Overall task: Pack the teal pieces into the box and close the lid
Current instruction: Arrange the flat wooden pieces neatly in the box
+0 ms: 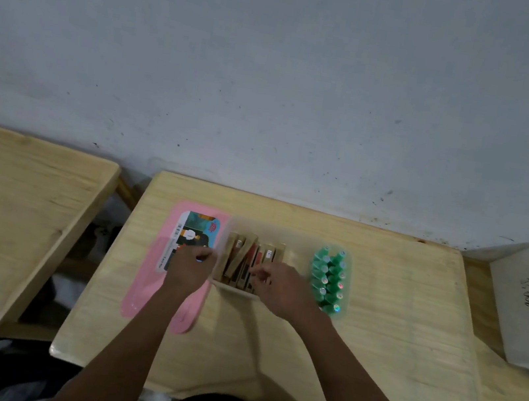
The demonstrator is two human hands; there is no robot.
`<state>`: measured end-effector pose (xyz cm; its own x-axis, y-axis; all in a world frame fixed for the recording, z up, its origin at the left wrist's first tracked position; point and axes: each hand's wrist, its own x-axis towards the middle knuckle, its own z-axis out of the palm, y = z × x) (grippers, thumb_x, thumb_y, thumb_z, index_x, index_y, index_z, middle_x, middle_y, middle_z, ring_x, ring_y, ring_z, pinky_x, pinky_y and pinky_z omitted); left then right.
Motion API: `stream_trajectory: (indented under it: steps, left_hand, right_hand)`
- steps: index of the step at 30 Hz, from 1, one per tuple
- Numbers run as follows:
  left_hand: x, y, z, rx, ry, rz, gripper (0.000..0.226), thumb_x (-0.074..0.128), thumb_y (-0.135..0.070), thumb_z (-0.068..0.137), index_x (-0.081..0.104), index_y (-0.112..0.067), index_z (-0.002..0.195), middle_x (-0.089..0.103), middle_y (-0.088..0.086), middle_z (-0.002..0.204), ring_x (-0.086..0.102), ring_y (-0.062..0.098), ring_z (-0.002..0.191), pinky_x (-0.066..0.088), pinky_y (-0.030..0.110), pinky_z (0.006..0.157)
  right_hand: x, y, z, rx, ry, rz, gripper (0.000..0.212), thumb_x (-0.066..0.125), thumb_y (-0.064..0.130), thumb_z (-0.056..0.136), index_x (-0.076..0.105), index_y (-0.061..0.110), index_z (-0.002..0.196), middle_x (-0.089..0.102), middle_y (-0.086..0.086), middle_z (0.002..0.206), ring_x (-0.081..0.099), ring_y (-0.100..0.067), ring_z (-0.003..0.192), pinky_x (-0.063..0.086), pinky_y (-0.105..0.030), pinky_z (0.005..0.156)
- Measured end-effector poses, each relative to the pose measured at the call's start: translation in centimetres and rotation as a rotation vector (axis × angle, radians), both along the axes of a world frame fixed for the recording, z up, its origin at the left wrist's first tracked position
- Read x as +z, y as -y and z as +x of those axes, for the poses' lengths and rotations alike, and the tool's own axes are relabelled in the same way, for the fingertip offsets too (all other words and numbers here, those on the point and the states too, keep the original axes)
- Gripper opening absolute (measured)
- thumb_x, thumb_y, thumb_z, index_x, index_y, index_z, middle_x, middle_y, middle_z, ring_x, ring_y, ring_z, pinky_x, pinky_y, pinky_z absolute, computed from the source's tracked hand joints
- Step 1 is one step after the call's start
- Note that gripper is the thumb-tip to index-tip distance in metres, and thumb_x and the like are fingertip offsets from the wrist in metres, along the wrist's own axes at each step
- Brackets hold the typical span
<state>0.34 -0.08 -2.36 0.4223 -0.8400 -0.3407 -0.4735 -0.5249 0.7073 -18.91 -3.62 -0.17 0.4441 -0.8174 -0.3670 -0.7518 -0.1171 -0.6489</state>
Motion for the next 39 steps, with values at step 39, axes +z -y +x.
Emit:
stream_trajectory:
  steps: [39]
  left_hand:
    - [-1.0, 1.7, 4.2, -0.160, -0.352, 0.136, 0.014, 0.064, -0.021, 0.088, 0.072, -0.014, 0.097, 0.071, 0.001, 0.082, 0.065, 0.012, 0.072, 0.050, 0.023, 0.064]
  right_hand:
    - [-3.7, 2.6, 9.7, -0.359, -0.175, 0.270, 0.020, 0.065, 0.029, 0.078, 0.067, 0.011, 0.069, 0.061, 0.002, 0.049, 0.053, -0.003, 0.036, 0.043, -0.018, 0.043]
